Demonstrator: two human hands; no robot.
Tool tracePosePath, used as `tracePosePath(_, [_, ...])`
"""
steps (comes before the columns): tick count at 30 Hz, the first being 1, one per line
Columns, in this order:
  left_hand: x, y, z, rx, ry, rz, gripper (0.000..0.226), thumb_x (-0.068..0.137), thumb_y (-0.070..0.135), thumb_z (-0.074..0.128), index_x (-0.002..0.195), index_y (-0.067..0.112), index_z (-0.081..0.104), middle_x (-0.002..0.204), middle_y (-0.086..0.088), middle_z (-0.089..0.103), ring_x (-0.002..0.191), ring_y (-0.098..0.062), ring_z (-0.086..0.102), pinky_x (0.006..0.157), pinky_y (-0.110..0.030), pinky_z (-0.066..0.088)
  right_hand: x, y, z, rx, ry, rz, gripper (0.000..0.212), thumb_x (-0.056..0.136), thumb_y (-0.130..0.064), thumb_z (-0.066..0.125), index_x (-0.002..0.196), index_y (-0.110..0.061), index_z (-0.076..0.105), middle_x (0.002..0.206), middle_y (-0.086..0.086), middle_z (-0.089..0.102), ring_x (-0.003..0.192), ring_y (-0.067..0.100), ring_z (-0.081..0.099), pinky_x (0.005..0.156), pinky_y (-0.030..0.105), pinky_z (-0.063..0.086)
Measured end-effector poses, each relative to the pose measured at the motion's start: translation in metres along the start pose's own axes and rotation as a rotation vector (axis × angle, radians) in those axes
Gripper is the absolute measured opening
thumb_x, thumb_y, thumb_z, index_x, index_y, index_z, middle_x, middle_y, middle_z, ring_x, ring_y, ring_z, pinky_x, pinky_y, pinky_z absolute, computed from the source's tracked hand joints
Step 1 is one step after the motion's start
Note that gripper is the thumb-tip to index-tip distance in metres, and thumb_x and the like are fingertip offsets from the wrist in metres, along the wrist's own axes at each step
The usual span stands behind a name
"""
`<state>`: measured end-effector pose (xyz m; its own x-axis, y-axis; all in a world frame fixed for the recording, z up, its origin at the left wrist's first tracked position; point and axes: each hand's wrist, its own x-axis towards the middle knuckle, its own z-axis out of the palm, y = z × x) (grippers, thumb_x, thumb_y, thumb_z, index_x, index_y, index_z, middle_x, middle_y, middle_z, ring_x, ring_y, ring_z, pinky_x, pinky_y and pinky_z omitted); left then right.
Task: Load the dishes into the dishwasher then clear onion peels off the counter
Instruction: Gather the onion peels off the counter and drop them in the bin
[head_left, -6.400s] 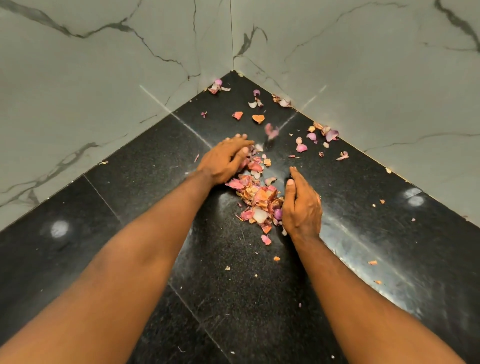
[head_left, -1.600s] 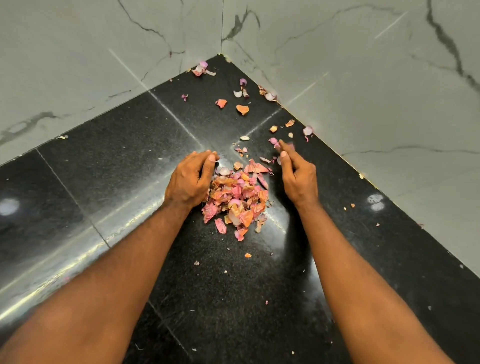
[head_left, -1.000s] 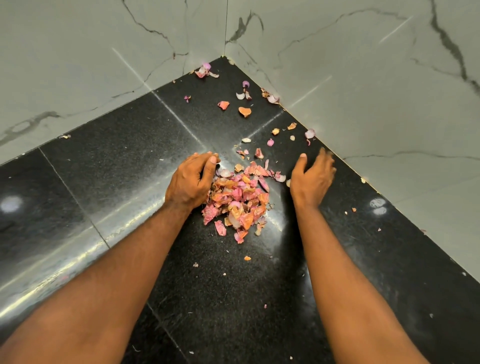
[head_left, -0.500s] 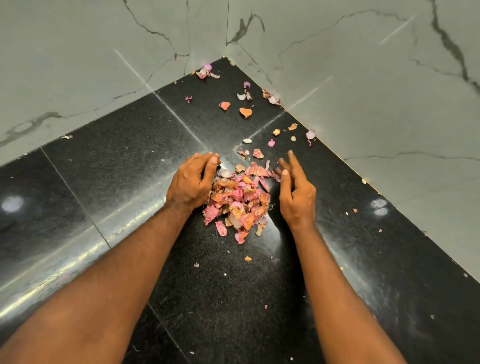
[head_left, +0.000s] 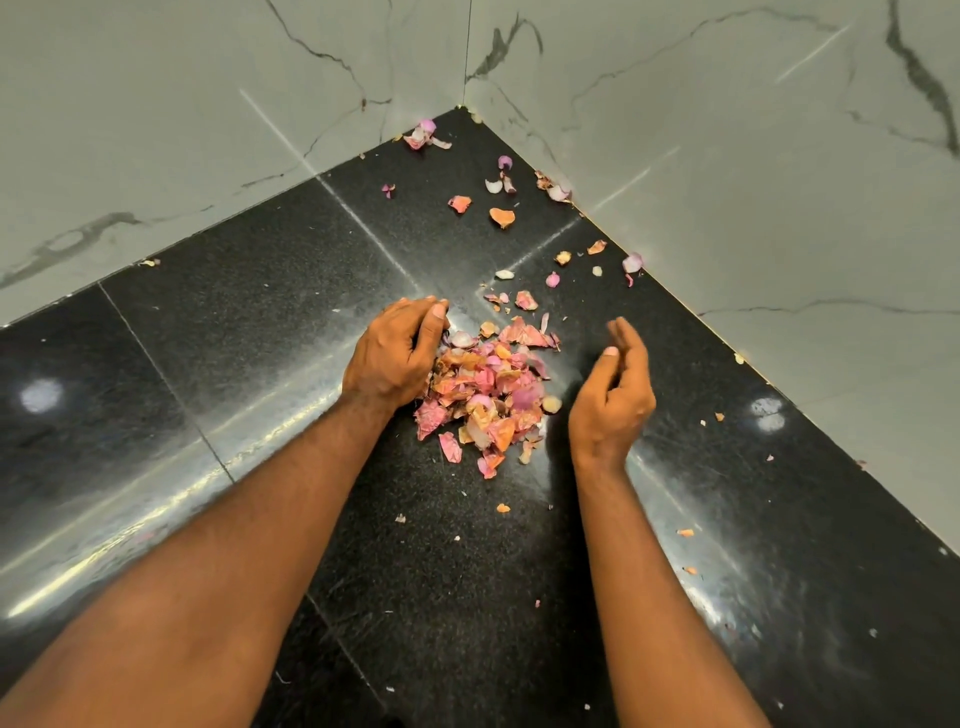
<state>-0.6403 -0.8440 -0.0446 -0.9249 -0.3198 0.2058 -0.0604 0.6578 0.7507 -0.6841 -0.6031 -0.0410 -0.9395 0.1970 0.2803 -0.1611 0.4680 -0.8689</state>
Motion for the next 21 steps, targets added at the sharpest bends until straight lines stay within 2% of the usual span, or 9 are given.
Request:
tracePosePath(3, [-0.001, 0.001, -0.001, 0.008, -0.004, -0.009, 0.049, 0.110, 0.050, 0.034, 0.103, 0.020, 0.072, 0.109, -0.002, 0.073, 0.104, -0.016, 0.066, 0.091, -0.043, 0.055, -0.005, -0.012, 0.006, -0.162, -0.063, 0.086, 0.053, 0.108, -0.016, 0.046, 0.160, -0.014, 0.038, 0.152, 0.007, 0.055, 0.130, 0.001, 0.052, 0.110, 0.040, 0.048])
tracePosePath(6, [0.000, 0.001, -0.001, 0.001, -0.005, 0.002, 0.049, 0.110, 0.050, 0.034, 0.101, 0.019, 0.071, 0.107, -0.003, 0.073, 0.104, -0.017, 0.066, 0.091, -0.043, 0.054, -0.030, -0.027, 0.016, -0.021, -0.299, 0.048, 0.055, 0.110, -0.014, 0.044, 0.163, -0.018, 0.030, 0.149, 0.008, 0.058, 0.100, 0.013, 0.069, 0.078, 0.030, 0.058])
tracePosePath(7, [0.000, 0.000, -0.001, -0.002, -0.006, 0.011, 0.049, 0.110, 0.049, 0.034, 0.099, 0.018, 0.070, 0.106, -0.004, 0.073, 0.104, -0.018, 0.066, 0.091, -0.044, 0.054, -0.038, -0.030, 0.017, 0.070, -0.333, 0.038, 0.053, 0.110, -0.014, 0.044, 0.162, -0.020, 0.034, 0.149, 0.003, 0.059, 0.096, 0.010, 0.072, 0.080, 0.027, 0.061])
tracePosePath(9, [0.000, -0.001, 0.000, -0.002, -0.004, 0.020, 0.050, 0.110, 0.049, 0.033, 0.097, 0.018, 0.069, 0.105, -0.005, 0.073, 0.104, -0.020, 0.066, 0.090, -0.046, 0.054, -0.043, -0.032, 0.019, 0.204, -0.308, 0.044, 0.046, 0.109, -0.009, 0.046, 0.155, -0.015, 0.048, 0.143, -0.001, 0.064, 0.119, 0.006, 0.068, 0.101, 0.033, 0.057])
tracePosePath(11, [0.001, -0.001, 0.000, 0.001, 0.002, 0.024, 0.049, 0.111, 0.048, 0.034, 0.096, 0.017, 0.069, 0.103, -0.007, 0.073, 0.102, -0.021, 0.066, 0.089, -0.046, 0.054, -0.031, -0.033, 0.019, 0.220, -0.194, 0.062, 0.041, 0.106, -0.003, 0.048, 0.146, -0.008, 0.058, 0.136, -0.001, 0.067, 0.118, -0.006, 0.064, 0.101, 0.024, 0.055])
tracePosePath(14, [0.000, 0.000, 0.000, -0.009, 0.009, 0.029, 0.049, 0.111, 0.047, 0.034, 0.096, 0.016, 0.069, 0.103, -0.007, 0.073, 0.102, -0.020, 0.067, 0.088, -0.046, 0.054, 0.016, -0.029, 0.020, 0.065, -0.116, 0.041, 0.042, 0.105, -0.006, 0.049, 0.145, -0.008, 0.058, 0.140, 0.000, 0.063, 0.114, -0.017, 0.056, 0.102, 0.012, 0.048])
tracePosePath(17, [0.001, -0.001, 0.000, -0.012, 0.005, 0.031, 0.049, 0.111, 0.047, 0.034, 0.097, 0.017, 0.070, 0.105, -0.005, 0.073, 0.103, -0.020, 0.067, 0.090, -0.045, 0.054, 0.084, -0.007, 0.024, -0.125, -0.190, 0.050, 0.052, 0.103, -0.012, 0.047, 0.155, -0.015, 0.047, 0.157, 0.002, 0.050, 0.139, 0.000, 0.044, 0.119, 0.017, 0.032])
tracePosePath(19, [0.001, -0.004, 0.001, -0.014, 0.011, 0.038, 0.050, 0.111, 0.047, 0.035, 0.100, 0.016, 0.072, 0.109, -0.003, 0.074, 0.107, -0.018, 0.067, 0.096, -0.043, 0.053, 0.118, 0.005, 0.026, -0.284, -0.322, 0.029, 0.057, 0.103, -0.014, 0.046, 0.160, -0.015, 0.038, 0.164, 0.008, 0.040, 0.152, 0.016, 0.035, 0.127, 0.036, 0.027])
tracePosePath(21, [0.001, -0.004, 0.002, -0.006, 0.012, 0.031, 0.051, 0.110, 0.047, 0.035, 0.103, 0.015, 0.073, 0.113, -0.001, 0.075, 0.110, -0.016, 0.066, 0.100, -0.040, 0.051, 0.127, 0.009, 0.028, -0.344, -0.447, -0.006, 0.054, 0.105, -0.018, 0.047, 0.159, -0.018, 0.041, 0.160, 0.010, 0.046, 0.150, 0.022, 0.039, 0.125, 0.041, 0.030])
